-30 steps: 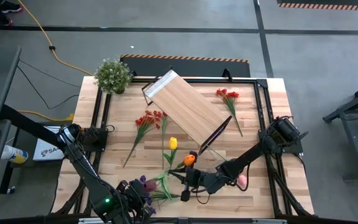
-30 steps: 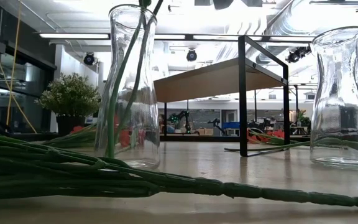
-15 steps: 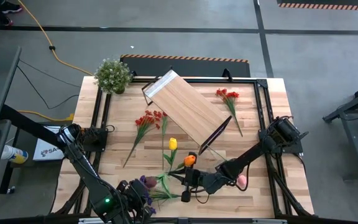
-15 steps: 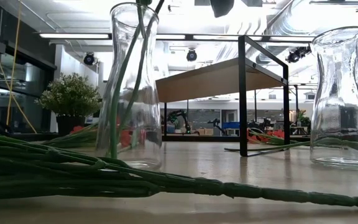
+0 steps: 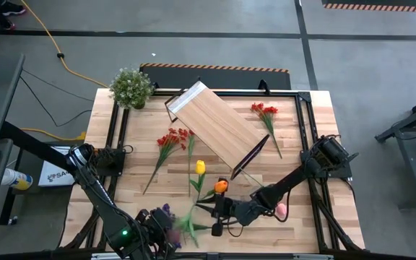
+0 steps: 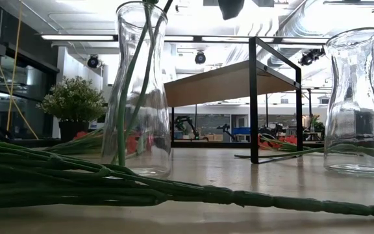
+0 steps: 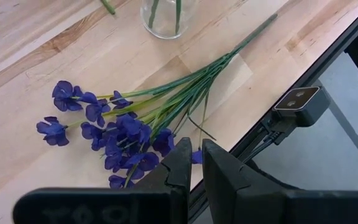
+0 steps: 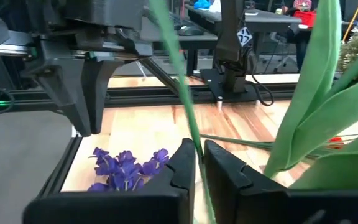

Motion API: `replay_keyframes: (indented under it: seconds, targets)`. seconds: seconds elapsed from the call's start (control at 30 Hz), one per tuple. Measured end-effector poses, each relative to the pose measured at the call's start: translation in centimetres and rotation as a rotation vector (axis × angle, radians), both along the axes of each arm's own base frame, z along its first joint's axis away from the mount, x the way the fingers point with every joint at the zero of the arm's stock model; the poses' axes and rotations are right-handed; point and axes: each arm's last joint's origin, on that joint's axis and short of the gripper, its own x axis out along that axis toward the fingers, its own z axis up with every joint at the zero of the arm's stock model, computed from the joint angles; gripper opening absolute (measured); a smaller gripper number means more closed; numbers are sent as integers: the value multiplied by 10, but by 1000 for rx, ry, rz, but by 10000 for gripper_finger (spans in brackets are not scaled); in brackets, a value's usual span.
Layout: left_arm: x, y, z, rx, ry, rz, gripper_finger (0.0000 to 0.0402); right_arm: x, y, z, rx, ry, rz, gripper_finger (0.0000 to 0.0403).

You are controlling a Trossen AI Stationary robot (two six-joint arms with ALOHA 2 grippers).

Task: Pick and place flowers into a vace then onto a shelf
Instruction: Put the dark red tulip into the left transparent vase

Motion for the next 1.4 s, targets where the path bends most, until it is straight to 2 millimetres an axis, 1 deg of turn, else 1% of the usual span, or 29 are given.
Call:
replay_keyframes:
  seconds: [0.23, 0.47, 0.7, 1.03, 1.23, 1.4]
  targets:
    - [0, 0, 0, 1, 0, -1, 74, 0, 1, 0, 5, 1, 12, 74]
    - [0, 0, 0, 1, 0, -1, 74, 0, 1, 0, 13, 2, 34, 93]
    - [0, 0, 0, 1, 0, -1, 74, 0, 1, 0, 34, 1, 40, 95]
    - [0, 0, 0, 1, 0, 0, 74, 1, 3, 3, 58, -24, 96, 95]
    - [-1, 1, 0, 9, 9, 0, 74, -2, 8, 6, 73, -52, 110, 95]
    - [-3, 5, 6, 18, 2, -3, 74, -4, 13, 10, 65, -82, 127, 95]
